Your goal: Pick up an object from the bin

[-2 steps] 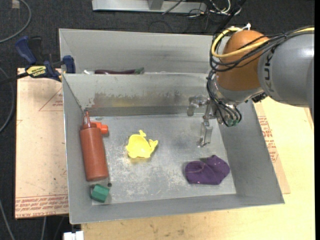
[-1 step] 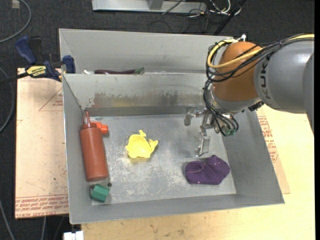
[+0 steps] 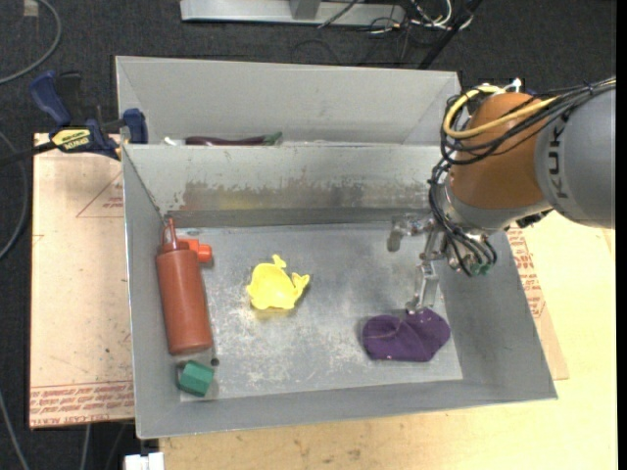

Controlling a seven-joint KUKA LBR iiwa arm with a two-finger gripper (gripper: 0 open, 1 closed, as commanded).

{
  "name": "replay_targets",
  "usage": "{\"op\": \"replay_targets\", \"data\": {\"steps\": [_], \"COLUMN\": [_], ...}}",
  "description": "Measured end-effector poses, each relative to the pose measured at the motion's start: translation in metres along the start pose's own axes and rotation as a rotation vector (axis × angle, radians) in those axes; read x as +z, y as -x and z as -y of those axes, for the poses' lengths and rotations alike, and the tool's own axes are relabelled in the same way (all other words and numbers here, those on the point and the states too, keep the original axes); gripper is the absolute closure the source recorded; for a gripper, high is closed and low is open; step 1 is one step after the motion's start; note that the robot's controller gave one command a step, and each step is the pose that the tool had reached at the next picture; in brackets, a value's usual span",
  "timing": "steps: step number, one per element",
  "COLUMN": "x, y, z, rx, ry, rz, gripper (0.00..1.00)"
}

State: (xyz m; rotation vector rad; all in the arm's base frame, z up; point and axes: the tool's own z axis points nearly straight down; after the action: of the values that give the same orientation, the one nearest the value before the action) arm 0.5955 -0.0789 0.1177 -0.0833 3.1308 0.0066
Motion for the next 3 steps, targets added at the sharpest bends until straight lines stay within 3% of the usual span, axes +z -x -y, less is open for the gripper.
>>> {"op": "replay_targets", "data": {"steps": [1, 2, 3], "x": [0.024, 0.039, 0.047], "y": [-0.007, -0.042, -0.077], "z": [0.023, -0.013, 0.002], "rx": [-0.025, -0.130, -0.343], "ry": [-0.008, 0.000, -0.006], "rz": [-0.008, -0.002, -0.009], "gripper": [0.00, 0.00, 1.00]}}
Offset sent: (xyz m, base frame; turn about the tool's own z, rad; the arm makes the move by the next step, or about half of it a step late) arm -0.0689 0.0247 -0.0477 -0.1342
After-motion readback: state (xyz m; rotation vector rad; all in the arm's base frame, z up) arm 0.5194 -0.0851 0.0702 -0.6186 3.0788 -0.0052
